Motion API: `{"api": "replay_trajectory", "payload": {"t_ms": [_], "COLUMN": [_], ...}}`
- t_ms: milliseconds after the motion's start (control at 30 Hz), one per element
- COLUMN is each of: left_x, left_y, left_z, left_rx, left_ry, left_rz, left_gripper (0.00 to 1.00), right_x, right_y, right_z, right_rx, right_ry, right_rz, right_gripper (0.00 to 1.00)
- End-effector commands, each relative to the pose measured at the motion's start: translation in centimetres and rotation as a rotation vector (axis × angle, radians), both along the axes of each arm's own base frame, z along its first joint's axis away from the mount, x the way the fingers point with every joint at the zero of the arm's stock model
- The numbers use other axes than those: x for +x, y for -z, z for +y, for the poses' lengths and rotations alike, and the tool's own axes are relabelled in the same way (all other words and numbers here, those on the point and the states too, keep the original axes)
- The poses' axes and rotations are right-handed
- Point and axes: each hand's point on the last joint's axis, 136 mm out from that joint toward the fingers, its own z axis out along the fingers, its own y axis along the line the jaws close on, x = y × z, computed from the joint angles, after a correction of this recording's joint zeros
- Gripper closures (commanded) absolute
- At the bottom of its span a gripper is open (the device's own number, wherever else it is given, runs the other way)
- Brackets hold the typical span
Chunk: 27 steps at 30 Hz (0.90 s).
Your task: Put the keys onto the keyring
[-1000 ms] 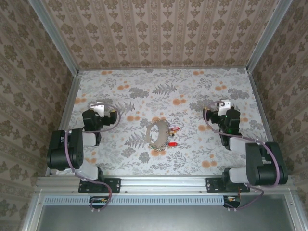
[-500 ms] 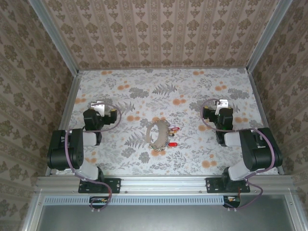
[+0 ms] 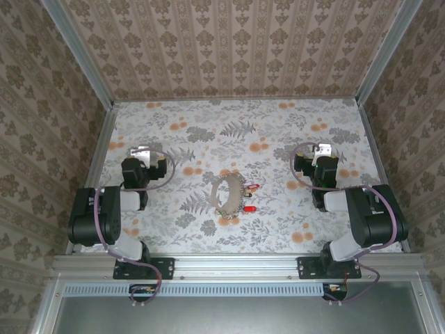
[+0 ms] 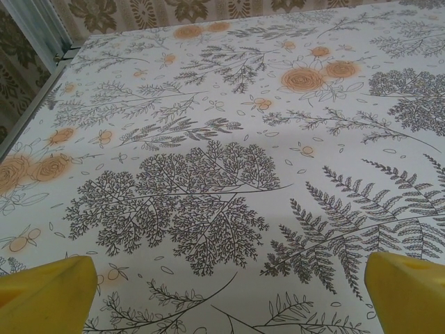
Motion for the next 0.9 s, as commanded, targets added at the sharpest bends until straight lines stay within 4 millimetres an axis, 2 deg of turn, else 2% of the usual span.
{"api": "replay_trajectory", "payload": {"t_ms": [0,867], "left_x": [0.59,0.58], "left_y": [-0.96,-0.93], "left_z": [0.07,0.09], "left_rx": [0.0,0.0], "left_ry": [-0.013,-0.015], "left_rz": [-0.023,-0.022], "left_gripper": [0.0,0.0], "right_x": [0.48,0.58], "right_y": [-1.05,-1.04], "right_z": [-0.18,0.15], "right_rx": [0.004,-0.003], "right_ry": [0.02,0.009], "right_rz": [-0.039,-0.035], "right_gripper": [0.0,0.0]}}
